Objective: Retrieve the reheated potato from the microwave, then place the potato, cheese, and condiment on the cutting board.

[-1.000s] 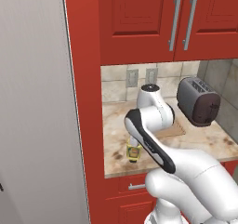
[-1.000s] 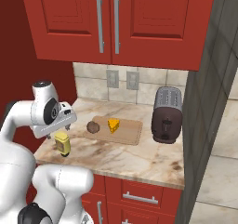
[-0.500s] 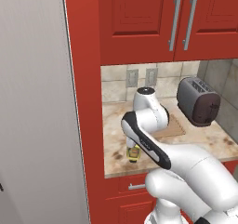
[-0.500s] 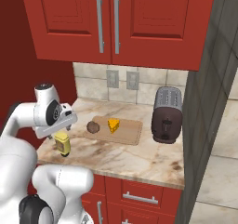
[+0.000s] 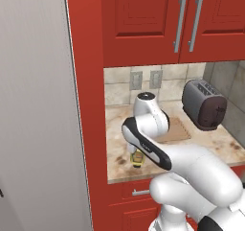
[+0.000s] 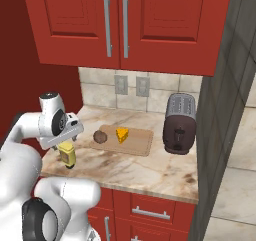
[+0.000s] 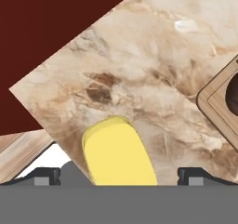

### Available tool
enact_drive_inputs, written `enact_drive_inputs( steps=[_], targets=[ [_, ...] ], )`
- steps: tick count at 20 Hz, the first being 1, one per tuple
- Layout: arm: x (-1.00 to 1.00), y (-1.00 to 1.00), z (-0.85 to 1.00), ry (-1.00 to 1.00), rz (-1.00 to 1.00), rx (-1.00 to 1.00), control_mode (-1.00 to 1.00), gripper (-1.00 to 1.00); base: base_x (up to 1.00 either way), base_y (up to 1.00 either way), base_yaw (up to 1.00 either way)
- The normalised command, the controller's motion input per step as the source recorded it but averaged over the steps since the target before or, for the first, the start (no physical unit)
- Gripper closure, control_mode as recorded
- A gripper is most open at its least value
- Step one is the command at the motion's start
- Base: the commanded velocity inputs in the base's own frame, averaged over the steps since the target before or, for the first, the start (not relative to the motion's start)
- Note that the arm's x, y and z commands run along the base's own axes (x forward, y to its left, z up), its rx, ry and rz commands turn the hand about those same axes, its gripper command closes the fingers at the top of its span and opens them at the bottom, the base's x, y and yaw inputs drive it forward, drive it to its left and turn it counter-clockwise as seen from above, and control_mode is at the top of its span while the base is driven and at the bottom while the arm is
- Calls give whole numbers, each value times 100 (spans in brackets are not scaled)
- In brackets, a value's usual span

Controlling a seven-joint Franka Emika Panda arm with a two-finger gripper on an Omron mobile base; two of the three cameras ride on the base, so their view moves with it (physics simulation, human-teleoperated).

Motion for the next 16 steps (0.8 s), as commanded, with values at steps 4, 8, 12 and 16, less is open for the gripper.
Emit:
enact_drive_inputs(
  steps=[4,8,12,16],
  targets=[
    [14,4,-19,0,0,0,-100,-100,0,0,0],
    [8,3,-19,0,0,0,-100,-100,0,0,0],
    [7,1,-18,0,0,0,-100,-100,0,0,0],
    [0,0,-18,1,0,0,-100,-100,0,0,0]
  ],
)
